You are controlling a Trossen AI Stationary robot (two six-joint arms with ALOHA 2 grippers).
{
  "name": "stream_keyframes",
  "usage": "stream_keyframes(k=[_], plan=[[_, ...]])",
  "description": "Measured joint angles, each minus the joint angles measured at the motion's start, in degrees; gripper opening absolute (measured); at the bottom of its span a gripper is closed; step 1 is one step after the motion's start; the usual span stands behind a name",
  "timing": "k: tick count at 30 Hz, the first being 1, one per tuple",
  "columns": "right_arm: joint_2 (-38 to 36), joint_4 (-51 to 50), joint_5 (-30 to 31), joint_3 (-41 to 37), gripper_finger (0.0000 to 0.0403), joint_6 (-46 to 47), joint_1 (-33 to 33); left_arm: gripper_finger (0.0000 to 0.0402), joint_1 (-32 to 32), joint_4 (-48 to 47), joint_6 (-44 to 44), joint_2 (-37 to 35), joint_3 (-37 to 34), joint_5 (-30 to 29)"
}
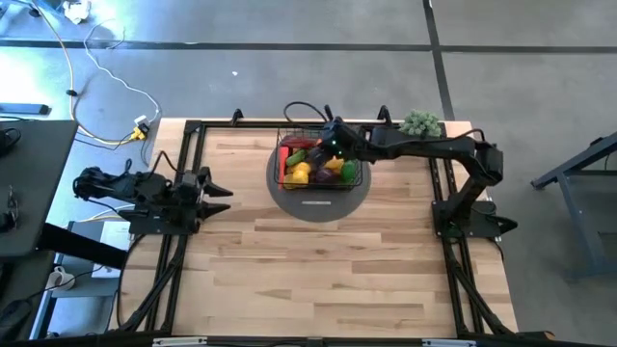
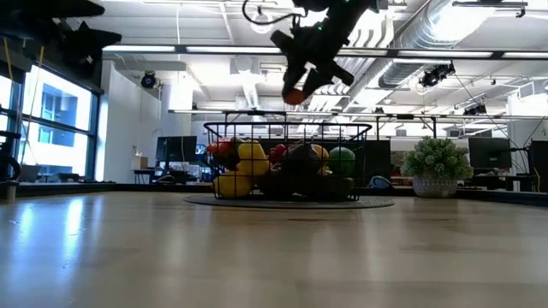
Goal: Build produce basket
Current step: Put the orange into the black wire basket
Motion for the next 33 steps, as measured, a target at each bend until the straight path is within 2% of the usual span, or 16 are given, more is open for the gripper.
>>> stream_keyframes(k=[8,18,23,33], plan=[[0.00,-7.24,-7.22,0.00,0.0147,-2.34,-6.72,0.0193,0.21,6.16,-1.68,-0.18,-5.20,-0.29],[0.28,-9.15,-10.46,0.00,0.0147,-4.55,-12.91,0.0193,0.20,14.03,-3.40,-0.18,-12.28,-0.20],[0.75,-12.30,-12.05,0.00,0.0147,-2.45,-13.93,0.0193,0.20,15.51,-3.70,-0.07,-14.37,0.27],[3.84,-15.05,-14.63,0.02,0.0148,-1.68,-14.12,0.0193,0.20,16.60,2.61,-0.02,-14.47,0.85]])
